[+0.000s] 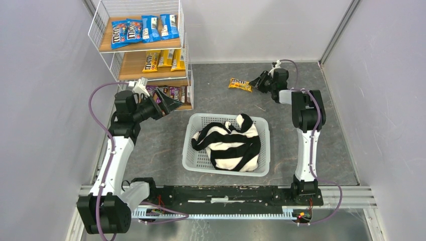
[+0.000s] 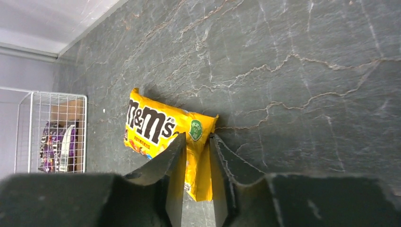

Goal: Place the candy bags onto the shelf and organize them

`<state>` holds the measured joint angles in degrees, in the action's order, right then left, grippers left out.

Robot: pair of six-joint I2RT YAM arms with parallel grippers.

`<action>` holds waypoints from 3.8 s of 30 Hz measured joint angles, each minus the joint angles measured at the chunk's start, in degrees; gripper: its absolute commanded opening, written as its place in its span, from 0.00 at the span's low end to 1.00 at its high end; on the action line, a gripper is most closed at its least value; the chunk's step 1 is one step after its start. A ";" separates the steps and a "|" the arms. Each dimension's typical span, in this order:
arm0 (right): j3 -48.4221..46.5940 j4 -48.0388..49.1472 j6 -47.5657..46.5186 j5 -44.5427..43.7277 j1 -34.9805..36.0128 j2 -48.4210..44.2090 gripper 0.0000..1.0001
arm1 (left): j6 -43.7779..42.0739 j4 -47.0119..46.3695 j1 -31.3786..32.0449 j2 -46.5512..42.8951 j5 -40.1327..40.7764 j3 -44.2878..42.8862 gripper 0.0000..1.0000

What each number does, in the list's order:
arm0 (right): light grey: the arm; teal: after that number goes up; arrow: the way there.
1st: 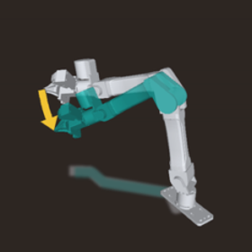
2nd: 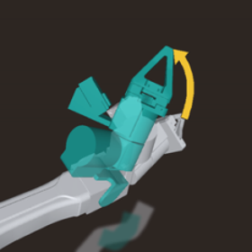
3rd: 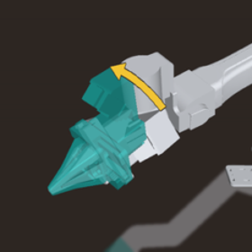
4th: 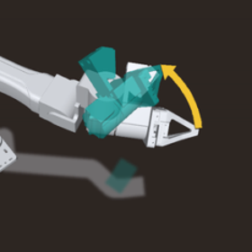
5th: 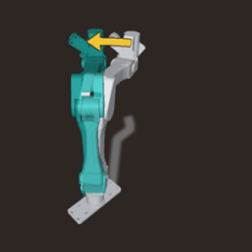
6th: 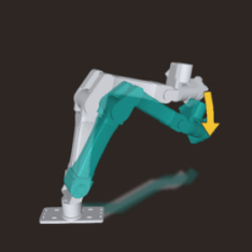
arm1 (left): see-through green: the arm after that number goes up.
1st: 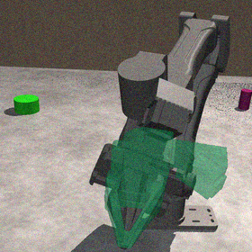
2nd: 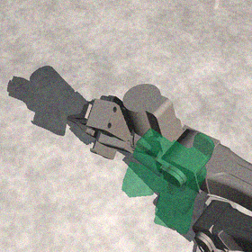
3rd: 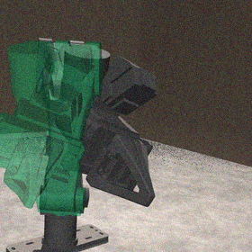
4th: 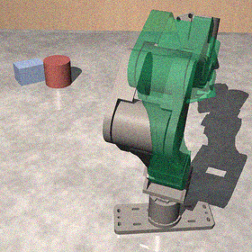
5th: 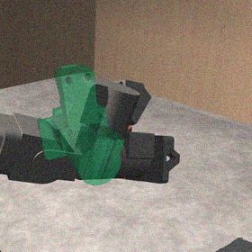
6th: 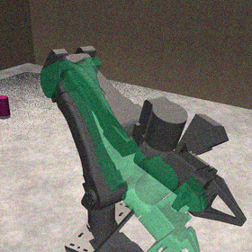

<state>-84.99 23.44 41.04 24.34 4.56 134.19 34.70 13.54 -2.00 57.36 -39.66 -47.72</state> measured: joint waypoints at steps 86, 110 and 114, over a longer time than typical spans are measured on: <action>30.32 -4.70 10.80 18.49 10.45 -67.36 0.68 | 23.28 -6.99 26.21 -16.41 36.96 -4.96 0.06; 29.88 -10.64 1.27 19.63 7.28 -66.29 0.68 | 31.56 -4.92 -13.31 -1.38 34.99 -10.25 0.10; 29.88 -10.67 1.27 19.78 7.28 -65.70 0.68 | 34.95 -12.72 -16.33 3.32 33.46 -9.94 0.11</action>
<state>-55.11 12.78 42.30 44.12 11.84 68.49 69.65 0.82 -18.33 60.69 -6.20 -57.67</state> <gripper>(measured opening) 0.681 0.243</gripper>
